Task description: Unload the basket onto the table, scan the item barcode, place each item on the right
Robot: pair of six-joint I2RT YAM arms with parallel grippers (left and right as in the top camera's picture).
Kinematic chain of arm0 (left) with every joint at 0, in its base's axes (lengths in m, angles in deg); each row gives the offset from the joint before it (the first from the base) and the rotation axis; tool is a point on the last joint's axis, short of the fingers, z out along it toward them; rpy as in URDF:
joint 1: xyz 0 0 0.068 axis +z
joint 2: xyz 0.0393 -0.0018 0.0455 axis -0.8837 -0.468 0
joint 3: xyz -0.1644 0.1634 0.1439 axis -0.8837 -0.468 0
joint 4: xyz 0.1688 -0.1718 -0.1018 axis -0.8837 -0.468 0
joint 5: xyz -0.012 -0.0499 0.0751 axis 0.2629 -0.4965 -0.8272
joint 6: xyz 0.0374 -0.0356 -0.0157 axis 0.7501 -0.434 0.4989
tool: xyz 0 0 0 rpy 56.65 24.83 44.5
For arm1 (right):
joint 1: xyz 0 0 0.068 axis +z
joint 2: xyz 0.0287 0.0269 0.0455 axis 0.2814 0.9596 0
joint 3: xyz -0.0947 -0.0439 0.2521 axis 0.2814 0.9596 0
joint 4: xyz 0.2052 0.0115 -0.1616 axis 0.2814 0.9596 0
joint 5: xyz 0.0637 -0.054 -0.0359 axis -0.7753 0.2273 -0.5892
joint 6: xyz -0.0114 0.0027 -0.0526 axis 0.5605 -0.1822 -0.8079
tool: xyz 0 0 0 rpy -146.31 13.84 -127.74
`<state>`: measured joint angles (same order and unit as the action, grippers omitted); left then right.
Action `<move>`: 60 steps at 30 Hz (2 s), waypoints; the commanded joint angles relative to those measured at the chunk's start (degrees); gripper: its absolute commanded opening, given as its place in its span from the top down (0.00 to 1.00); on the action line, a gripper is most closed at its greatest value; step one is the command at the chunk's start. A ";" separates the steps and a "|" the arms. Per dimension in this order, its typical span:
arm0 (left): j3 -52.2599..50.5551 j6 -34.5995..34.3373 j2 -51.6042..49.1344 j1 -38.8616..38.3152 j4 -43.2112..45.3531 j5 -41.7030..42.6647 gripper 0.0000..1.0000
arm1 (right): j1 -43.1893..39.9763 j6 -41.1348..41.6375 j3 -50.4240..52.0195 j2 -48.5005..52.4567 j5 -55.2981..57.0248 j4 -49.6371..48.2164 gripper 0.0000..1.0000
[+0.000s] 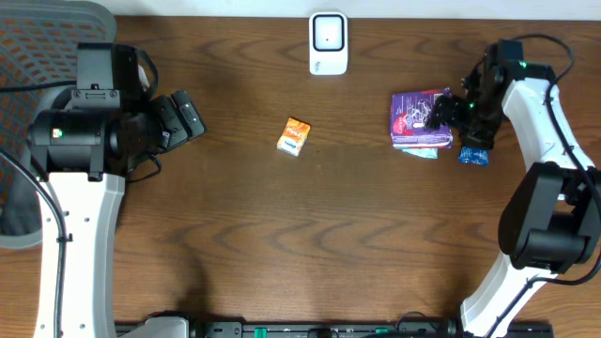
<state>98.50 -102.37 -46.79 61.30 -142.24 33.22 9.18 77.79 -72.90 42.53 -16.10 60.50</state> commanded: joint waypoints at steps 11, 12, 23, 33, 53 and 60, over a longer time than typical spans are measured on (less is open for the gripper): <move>0.00 0.17 0.09 0.24 -0.17 -0.39 0.02 | -0.11 -2.03 4.15 -2.01 -6.32 -10.05 0.99; 0.00 0.15 0.09 0.24 -0.17 -0.39 0.02 | 0.07 -2.03 3.50 -2.49 -6.03 -9.81 0.99; 0.00 0.17 0.09 0.24 -0.20 -0.39 0.02 | 20.20 7.89 -1.60 -6.64 50.29 -5.53 0.99; 0.00 0.17 0.09 0.24 -0.17 -0.39 0.02 | 38.18 11.43 -1.62 11.21 73.44 -6.16 0.92; 0.00 0.15 0.09 0.24 -0.20 -0.39 0.02 | 30.99 3.67 -38.10 12.70 24.74 13.70 0.21; 0.00 0.17 0.09 0.24 -0.17 -0.39 0.02 | 17.18 -19.15 -34.38 15.08 2.08 11.78 0.16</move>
<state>98.50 -102.37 -46.79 61.30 -142.26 33.20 30.21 70.60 -109.34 55.23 -0.51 72.89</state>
